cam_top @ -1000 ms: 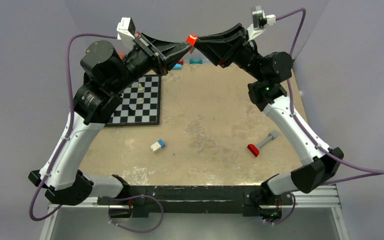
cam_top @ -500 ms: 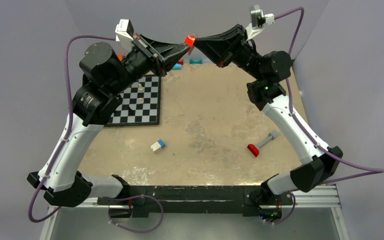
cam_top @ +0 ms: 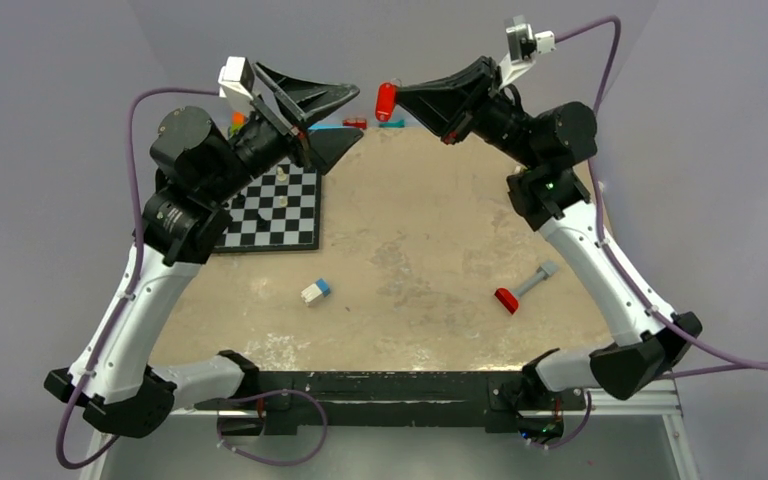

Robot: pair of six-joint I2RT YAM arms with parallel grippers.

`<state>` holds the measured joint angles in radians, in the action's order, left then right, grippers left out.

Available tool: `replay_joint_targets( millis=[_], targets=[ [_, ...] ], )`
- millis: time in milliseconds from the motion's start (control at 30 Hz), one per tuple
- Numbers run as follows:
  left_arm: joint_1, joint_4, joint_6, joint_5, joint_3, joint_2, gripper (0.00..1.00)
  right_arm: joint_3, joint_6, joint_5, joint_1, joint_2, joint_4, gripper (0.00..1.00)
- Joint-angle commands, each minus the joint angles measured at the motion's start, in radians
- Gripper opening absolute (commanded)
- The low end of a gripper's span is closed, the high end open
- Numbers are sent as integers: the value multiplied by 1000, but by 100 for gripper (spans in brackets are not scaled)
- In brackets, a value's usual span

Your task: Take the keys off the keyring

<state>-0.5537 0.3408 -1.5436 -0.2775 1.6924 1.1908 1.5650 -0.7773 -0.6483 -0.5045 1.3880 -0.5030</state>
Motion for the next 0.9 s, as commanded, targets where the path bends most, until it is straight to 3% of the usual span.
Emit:
replay_joint_targets(
  millis=[0,100,167,233,333,533,767,867],
  targets=[
    [94,-169,56,-190,-91,-38,100,33,112,1,-2,-70,229,0],
    [118,63,296,-245,62,-8,96,115,190,-23,-1,-72,459,0],
    [115,311,596,-207,241,40,93,184,228,-55,0,-56,638,0],
    [112,493,786,-152,370,81,90,265,263,-82,-1,-27,808,0],
    [112,586,974,-114,411,81,83,356,280,-127,-1,25,1027,0],
    [47,630,1163,-186,404,119,79,478,372,-127,-6,131,1406,0],
    [-12,634,1276,-264,391,149,77,532,453,-180,-10,153,1559,0],
    [-14,664,1304,-315,413,184,72,506,464,-199,-18,125,1545,0]
  ],
)
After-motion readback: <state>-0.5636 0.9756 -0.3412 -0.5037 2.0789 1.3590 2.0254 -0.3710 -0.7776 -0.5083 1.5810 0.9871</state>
